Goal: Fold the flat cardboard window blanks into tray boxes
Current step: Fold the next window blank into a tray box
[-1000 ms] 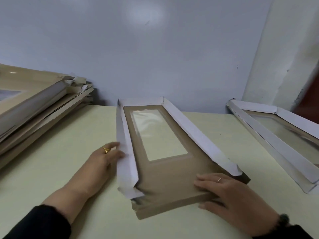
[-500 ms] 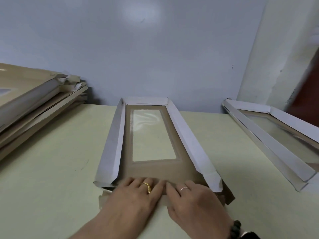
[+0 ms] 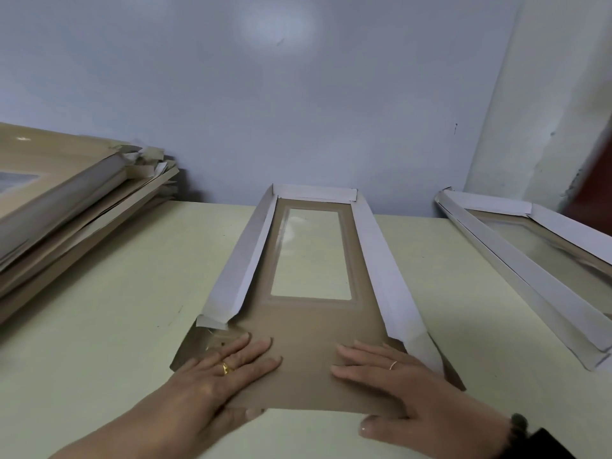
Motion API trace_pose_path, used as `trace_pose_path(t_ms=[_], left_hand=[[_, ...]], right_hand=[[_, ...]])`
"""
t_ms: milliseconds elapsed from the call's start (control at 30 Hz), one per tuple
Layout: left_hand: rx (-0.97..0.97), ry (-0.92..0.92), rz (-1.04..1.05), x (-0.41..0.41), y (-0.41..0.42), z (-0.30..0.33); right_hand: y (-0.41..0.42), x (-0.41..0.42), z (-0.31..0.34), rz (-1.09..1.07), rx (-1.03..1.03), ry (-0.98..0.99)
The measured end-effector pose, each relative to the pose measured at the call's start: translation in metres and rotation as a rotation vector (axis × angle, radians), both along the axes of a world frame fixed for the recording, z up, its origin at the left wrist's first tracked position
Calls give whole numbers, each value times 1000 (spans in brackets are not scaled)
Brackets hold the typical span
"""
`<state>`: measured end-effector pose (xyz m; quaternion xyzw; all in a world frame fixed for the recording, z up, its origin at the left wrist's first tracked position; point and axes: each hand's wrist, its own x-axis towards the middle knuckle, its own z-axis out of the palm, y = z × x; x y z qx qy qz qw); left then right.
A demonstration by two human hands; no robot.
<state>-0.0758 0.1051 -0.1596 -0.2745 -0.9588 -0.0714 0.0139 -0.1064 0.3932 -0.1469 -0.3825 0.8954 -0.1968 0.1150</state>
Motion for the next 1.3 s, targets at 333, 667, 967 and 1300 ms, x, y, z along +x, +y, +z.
trace_pose_path(t_ms=[333,667,967,1300], left_hand=[[651,-83,128,-5,-5,-2],[374,233,276,-3,16,-3],[-69,465,280,0,34,14],[82,78,-12,-21,61,10]], right_hand=[[10,-7,0,-320,-534,-154],[-8,-12,-12,-669,-272,419],[-22,-12,-6,-504,47,651],[-39,-21,-22,-180,-89,279]])
